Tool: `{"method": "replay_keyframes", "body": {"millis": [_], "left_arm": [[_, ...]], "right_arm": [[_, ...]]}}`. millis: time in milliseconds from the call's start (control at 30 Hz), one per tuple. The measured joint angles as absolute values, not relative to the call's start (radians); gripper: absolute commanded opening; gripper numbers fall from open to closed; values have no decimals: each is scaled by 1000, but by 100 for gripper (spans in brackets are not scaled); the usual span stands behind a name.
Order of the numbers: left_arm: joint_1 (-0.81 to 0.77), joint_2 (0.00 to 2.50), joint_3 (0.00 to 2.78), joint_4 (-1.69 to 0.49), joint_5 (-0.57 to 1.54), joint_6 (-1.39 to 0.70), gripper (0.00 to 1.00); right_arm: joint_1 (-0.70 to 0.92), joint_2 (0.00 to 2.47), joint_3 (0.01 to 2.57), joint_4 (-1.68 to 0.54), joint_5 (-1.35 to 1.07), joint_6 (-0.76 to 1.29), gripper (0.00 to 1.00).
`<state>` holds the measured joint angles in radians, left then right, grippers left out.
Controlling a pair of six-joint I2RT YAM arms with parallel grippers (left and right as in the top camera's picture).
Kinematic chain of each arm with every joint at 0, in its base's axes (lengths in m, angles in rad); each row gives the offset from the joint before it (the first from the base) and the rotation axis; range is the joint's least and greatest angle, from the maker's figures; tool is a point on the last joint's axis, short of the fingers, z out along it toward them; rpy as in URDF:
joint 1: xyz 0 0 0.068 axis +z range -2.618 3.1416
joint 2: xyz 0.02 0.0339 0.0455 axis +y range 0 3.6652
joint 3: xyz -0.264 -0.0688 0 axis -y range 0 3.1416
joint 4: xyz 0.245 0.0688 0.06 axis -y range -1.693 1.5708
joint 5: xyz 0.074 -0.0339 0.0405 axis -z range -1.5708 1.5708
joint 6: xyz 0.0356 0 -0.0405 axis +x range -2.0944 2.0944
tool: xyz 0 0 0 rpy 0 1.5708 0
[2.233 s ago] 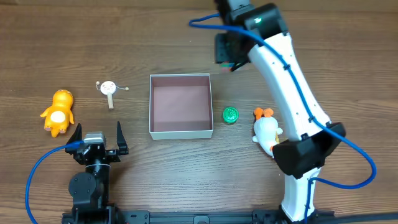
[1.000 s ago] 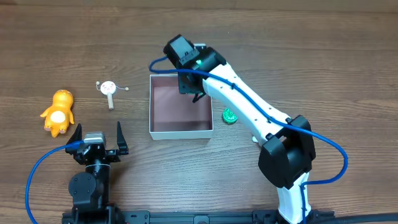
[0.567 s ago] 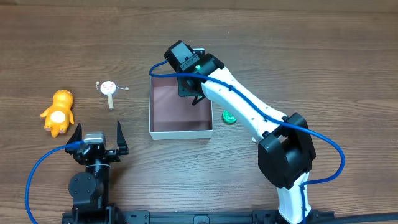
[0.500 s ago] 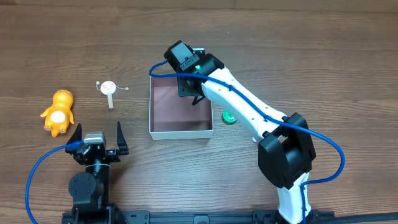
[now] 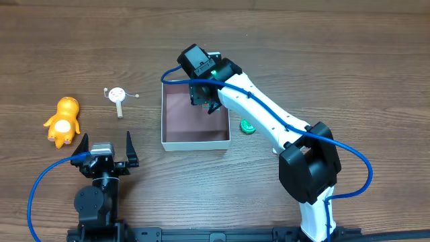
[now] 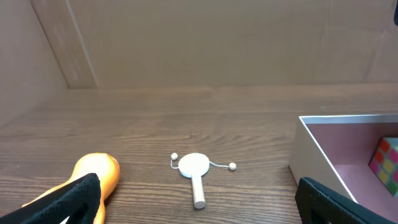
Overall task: Pack container
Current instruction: 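Lift the cube and carry it over the box with the right gripper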
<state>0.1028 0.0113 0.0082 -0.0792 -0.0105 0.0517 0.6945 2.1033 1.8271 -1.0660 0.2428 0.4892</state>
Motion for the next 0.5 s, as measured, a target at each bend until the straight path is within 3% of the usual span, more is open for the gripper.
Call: {"method": "replay_keyframes", "body": {"millis": [67, 167, 500], "left_arm": [[103, 11, 8, -79, -10, 52, 100], [103, 11, 8, -79, -10, 52, 100], [103, 11, 8, -79, -10, 52, 100]], "right_arm": [[695, 2103, 1830, -1056, 187, 480, 31], [699, 2103, 1832, -1034, 111, 471, 7], [702, 2103, 1759, -883, 55, 514, 4]]}}
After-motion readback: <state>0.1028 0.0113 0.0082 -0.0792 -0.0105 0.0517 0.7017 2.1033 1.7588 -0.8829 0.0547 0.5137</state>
